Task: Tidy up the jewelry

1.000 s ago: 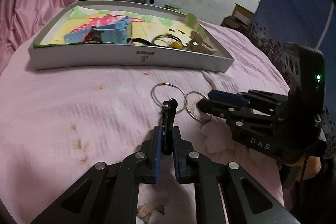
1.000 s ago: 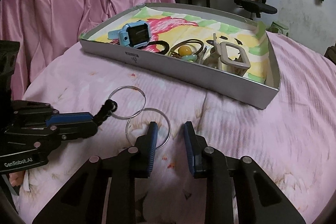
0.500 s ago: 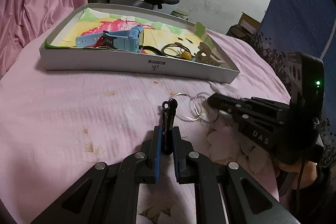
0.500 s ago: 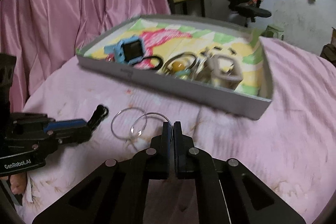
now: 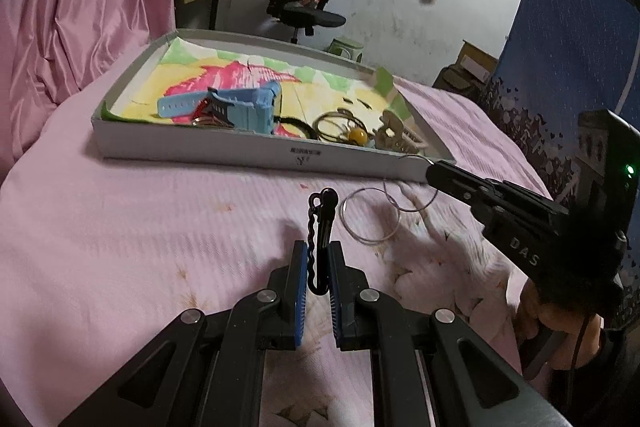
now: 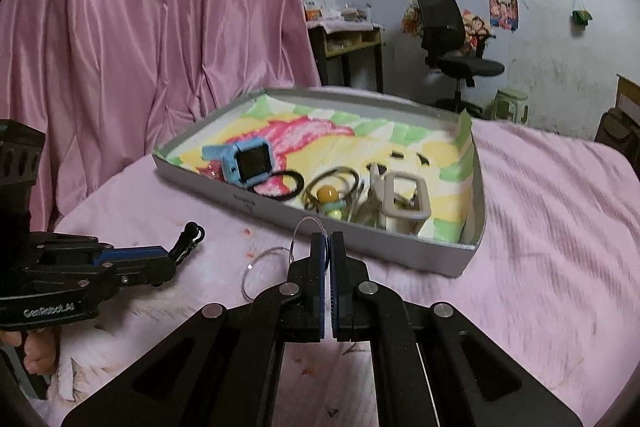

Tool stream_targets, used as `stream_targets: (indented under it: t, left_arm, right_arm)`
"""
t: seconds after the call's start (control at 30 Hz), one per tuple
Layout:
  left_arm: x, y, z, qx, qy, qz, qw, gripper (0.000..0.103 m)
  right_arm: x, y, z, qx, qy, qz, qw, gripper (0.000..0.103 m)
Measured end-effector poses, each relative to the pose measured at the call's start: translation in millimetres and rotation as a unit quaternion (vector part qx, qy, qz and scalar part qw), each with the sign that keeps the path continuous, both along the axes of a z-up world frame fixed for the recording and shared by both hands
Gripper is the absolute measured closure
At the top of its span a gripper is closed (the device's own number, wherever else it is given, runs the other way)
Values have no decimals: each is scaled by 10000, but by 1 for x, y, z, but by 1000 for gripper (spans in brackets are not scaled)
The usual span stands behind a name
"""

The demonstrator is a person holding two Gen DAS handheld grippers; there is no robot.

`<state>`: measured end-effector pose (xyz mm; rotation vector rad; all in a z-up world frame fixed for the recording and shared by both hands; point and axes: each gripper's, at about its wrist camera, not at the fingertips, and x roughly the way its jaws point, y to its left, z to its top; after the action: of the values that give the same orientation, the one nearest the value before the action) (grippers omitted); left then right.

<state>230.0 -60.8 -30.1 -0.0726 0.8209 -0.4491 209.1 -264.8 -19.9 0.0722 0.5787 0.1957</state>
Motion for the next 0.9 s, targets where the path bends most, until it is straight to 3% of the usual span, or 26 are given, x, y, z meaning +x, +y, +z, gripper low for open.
stream_targets:
  t: [0.27,0.57,0.73,0.9]
  left_arm:
    - [20,8,27,-78,-487,267,9984,93]
    - [61,30,40,-292,-657,830,9940,93]
    - [87,36,33,-259,-578,1025,9927,93]
    - [105,34,17,-130,-348,1089,9934,93]
  right_arm:
    - [1,-1,28,29,-586,-47,9983,101]
    - [25,3,49,250,-1170,-240,9925,101]
    - [43,4,43,283,-1131,-297,9927,101]
    - [60,11,25,160,-731,-246,9969,101]
